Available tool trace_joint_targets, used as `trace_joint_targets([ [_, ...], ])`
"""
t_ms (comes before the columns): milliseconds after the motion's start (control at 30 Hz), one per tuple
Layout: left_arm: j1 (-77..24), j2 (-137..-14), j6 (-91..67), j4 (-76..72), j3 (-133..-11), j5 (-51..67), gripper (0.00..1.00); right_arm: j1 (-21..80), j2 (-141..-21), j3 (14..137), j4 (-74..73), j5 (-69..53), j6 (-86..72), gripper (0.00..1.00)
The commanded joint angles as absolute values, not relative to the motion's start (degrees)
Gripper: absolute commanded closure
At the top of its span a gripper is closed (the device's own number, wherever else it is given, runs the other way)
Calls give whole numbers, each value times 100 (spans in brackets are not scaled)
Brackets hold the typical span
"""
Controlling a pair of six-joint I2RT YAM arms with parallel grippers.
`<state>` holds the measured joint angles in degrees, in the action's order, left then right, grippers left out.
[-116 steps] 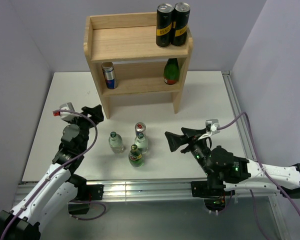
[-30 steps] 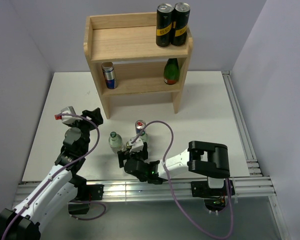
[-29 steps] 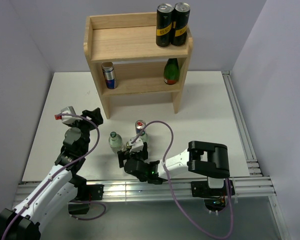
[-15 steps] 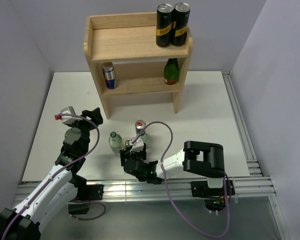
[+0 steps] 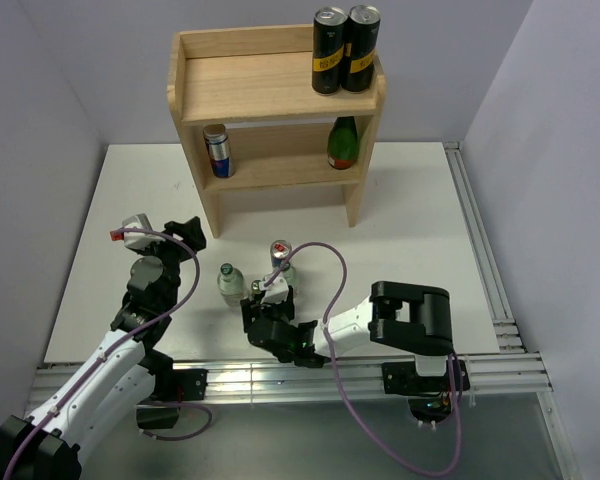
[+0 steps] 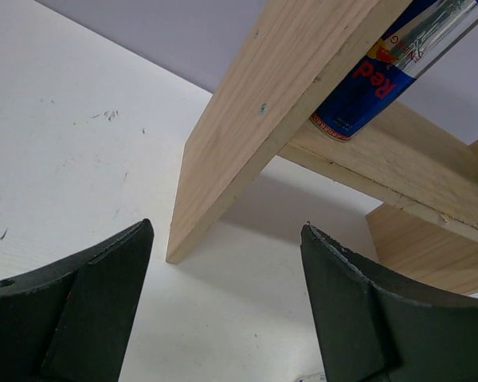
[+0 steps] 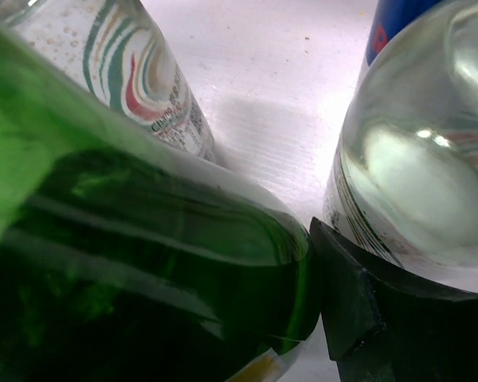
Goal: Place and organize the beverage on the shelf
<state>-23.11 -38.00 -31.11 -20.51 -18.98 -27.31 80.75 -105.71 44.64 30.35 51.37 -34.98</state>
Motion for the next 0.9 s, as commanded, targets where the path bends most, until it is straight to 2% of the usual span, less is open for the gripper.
trace_joint_targets([
  [0,-2329,-3779,-3120,-2276,-1925,-2813,19,8147,-9864,4465,2796,5642,-3595,100],
  [300,-2329,-3797,-3129,-2250,-1942,-2804,19,8507,-8492,4693,2128,6196,-3015,100],
  [500,-2329,-3797,-3173,-2215,-1969,-2821,19,8447,-7885,5175,2276,6285,-1777,100],
  [733,-2329,-3981,-3603,-2399,-2092,-2453,19,7332,-7532,5756,2066,5292,-994,100],
  [867,-2329,-4166,-3577,-2601,-2109,-2356,19,6340,-7550,6090,1934,4703,-818,100],
])
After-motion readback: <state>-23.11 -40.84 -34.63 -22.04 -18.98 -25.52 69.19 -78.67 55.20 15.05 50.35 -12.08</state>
